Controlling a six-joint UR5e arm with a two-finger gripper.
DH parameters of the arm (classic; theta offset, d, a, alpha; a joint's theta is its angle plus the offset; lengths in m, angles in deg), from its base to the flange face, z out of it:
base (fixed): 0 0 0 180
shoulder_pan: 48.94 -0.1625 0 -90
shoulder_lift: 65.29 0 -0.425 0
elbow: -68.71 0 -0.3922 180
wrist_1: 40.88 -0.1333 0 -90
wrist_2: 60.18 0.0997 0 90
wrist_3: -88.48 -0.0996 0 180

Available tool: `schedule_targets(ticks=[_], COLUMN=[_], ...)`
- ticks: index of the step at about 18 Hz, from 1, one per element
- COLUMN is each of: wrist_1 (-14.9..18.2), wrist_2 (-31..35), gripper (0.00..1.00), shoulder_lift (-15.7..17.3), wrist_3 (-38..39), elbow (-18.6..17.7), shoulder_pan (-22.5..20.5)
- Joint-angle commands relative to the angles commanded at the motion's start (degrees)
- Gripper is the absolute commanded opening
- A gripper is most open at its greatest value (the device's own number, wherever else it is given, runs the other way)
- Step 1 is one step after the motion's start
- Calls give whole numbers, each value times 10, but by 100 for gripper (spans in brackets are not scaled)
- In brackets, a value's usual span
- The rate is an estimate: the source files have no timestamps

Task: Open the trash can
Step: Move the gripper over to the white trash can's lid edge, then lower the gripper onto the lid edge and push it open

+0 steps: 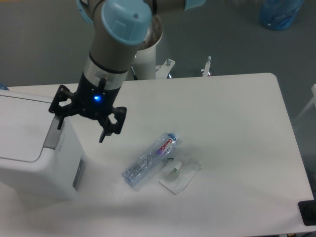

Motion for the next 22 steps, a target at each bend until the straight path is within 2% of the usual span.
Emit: schedule_targets(ticks=[22], wrist_1=[-8], wrist_2=[8], gripper=[100], shoulder_lift=[-15], wrist_3=[1], elbow=[-1], shoulder_pan=[11])
